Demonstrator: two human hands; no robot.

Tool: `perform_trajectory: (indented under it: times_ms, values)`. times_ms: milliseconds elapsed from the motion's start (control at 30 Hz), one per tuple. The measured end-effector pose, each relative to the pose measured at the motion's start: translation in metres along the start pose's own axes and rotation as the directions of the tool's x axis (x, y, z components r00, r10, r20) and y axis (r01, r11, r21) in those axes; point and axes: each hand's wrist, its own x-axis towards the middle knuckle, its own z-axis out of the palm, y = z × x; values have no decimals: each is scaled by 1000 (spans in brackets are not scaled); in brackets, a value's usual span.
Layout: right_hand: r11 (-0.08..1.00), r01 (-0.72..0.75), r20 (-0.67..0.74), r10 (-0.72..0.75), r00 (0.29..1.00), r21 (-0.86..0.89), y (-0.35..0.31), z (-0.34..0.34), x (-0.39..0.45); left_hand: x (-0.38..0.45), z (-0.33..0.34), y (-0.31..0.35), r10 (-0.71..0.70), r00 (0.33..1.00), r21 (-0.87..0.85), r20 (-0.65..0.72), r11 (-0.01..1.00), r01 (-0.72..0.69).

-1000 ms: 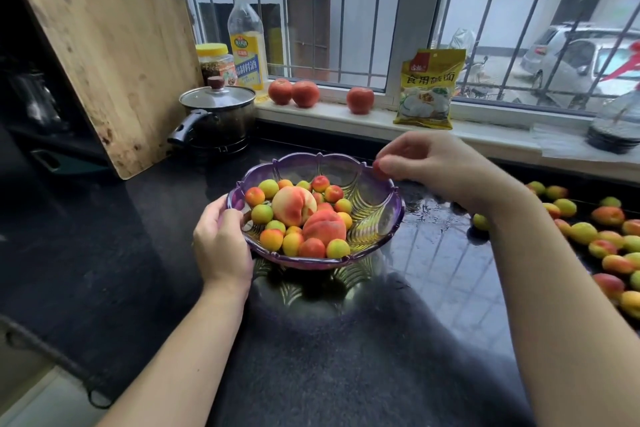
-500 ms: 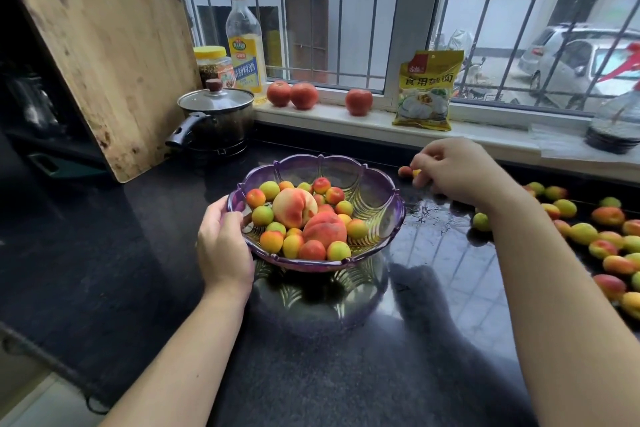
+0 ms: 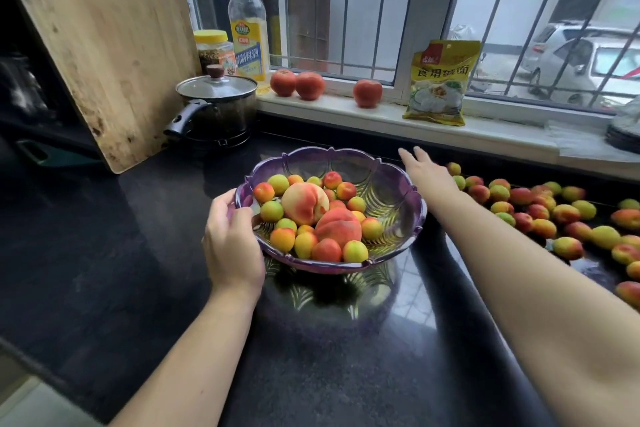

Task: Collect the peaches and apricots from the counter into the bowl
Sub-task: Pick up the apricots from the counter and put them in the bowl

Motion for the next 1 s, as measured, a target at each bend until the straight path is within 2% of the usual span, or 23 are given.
perform_trajectory:
  times_ms: [67,167,200,267,333,367,433,467,533,600,633,700,767,867,1000]
  values:
    - [997,3,10,-2,1000,-72,-1,0,8,-1,-1,1,-2,1000,-3,1,1000,2]
    - [997,45,-81,-50,995,-67,-6,2,8,0,-1,1,1,1000,-2,7,1000,-1]
    - [999,47,-130,-47,990,0,-7,0,5,0,-1,1,2,1000,-2,6,1000,-2]
    - [961,32,-272,46,961,275,-7,-12,-7,1,-1,1,-1,1000,-7,9,1000,1]
    - [824,93,-367,145,919,559,-8,-35,-31,1,-1,1,-7,1000,5,12,1000,7]
    - [746,151,-371,137,918,649,-8,-49,-48,1,-1,1,-7,1000,10,10,1000,7]
    - [622,272,-329,-24,944,734,-11,-76,-89,1,-1,1,-7,1000,14,-2,1000,7]
    - [608,321,-293,-149,944,726,-16,-86,-109,0,-1,2,-10,1000,14,-4,1000,11]
    - [702,378,-151,-365,919,604,-26,-92,-134,-1,-1,3,-19,1000,11,-2,1000,19]
    - [830,400,16,-441,898,389,-38,-83,-143,-2,-1,5,-21,1000,14,-3,1000,21]
    - [864,393,56,-430,901,314,-43,-76,-143,-3,-1,6,-22,1000,19,-2,1000,22]
    - [889,355,8,-373,928,291,-46,-67,-140,-4,-2,7,-22,1000,28,3,999,22]
    - [867,309,-131,-280,951,391,-39,-66,-135,-4,-2,7,-23,1000,20,4,1000,23]
    - [835,223,-315,-63,947,504,-20,-65,-123,-4,-1,7,-24,1000,4,-1,1000,24]
    - [866,31,-329,156,931,499,4,-43,-106,-5,-1,6,-28,1000,5,-4,1000,28]
